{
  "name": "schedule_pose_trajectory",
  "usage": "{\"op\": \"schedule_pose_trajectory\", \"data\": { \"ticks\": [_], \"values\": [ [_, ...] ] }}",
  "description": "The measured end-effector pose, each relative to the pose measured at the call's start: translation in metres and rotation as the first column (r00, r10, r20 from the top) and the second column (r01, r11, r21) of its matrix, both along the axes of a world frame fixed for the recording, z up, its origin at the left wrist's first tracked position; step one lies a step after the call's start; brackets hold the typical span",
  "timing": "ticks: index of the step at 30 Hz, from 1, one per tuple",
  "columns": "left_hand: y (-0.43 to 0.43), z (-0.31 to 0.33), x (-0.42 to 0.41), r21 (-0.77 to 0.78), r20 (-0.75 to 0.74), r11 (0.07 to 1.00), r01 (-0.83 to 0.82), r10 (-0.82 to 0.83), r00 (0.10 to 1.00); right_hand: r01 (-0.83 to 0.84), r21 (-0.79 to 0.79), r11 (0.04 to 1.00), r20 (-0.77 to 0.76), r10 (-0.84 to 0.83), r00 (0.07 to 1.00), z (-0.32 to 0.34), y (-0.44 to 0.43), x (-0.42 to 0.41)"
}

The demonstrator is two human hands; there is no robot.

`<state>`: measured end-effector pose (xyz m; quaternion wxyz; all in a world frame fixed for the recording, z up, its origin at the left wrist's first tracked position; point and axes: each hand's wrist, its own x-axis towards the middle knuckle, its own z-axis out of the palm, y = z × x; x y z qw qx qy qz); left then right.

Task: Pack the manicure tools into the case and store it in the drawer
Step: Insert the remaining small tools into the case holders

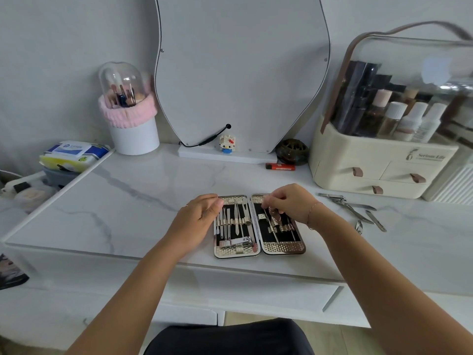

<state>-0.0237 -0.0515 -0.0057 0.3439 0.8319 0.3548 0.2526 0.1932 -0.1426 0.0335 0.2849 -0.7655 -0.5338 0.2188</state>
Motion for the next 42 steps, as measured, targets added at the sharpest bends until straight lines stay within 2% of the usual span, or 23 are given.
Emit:
{"op": "schedule_pose_trajectory", "data": {
  "ticks": [2,4,6,8,10,12,16,20,23,30,33,36,39,42],
  "values": [
    [-0.001,0.0,0.0,-0.004,0.01,1.0,0.0,0.0,1.0,-0.009,0.031,0.999,-0.004,0.01,1.0,0.002,-0.005,0.004],
    [-0.001,-0.001,0.0,-0.005,0.013,1.0,0.0,0.0,1.0,0.034,0.126,0.991,-0.049,-0.028,0.998,0.008,-0.014,0.016],
    [0.0,-0.002,0.0,-0.009,0.015,1.0,-0.004,0.004,1.0,0.153,0.244,0.957,-0.107,-0.13,0.986,0.015,-0.026,0.038],
    [0.001,-0.003,0.0,-0.015,0.02,1.0,-0.008,0.008,1.0,0.267,0.281,0.922,-0.092,-0.251,0.964,0.018,-0.04,0.061],
    [0.003,-0.004,0.001,-0.017,0.025,1.0,-0.013,0.013,1.0,0.297,0.2,0.934,0.017,-0.306,0.952,0.015,-0.052,0.075],
    [0.004,-0.006,0.001,-0.022,0.027,1.0,-0.019,0.019,0.999,0.276,0.088,0.957,0.114,-0.285,0.952,0.007,-0.058,0.081],
    [0.006,-0.009,-0.001,-0.029,0.036,0.999,-0.023,0.024,0.999,0.228,-0.039,0.973,0.177,-0.217,0.96,-0.003,-0.057,0.077],
    [0.004,-0.007,0.001,-0.031,0.044,0.999,-0.024,0.025,0.999,0.292,-0.053,0.955,0.214,-0.274,0.937,-0.007,-0.049,0.068],
    [0.005,-0.007,0.001,-0.034,0.041,0.999,-0.024,0.025,0.999,0.349,-0.088,0.933,0.184,-0.33,0.926,-0.005,-0.044,0.065],
    [0.005,-0.008,0.0,-0.031,0.038,0.999,-0.021,0.022,0.999,0.378,-0.072,0.923,0.175,-0.361,0.916,-0.002,-0.041,0.065],
    [0.005,-0.007,0.0,-0.029,0.038,0.999,-0.017,0.018,0.999,0.341,0.016,0.94,0.11,-0.341,0.934,0.001,-0.04,0.063],
    [0.005,-0.007,0.0,-0.03,0.035,0.999,-0.015,0.016,0.999,0.237,0.08,0.968,-0.114,-0.227,0.967,0.006,-0.032,0.049],
    [0.005,-0.007,0.0,-0.026,0.026,1.0,-0.013,0.014,1.0,0.112,0.114,0.987,-0.314,-0.071,0.947,0.011,-0.015,0.026],
    [0.005,-0.006,0.0,-0.023,0.026,1.0,-0.013,0.014,1.0,0.052,0.132,0.99,-0.381,0.002,0.925,0.014,0.006,0.006]
  ]
}}
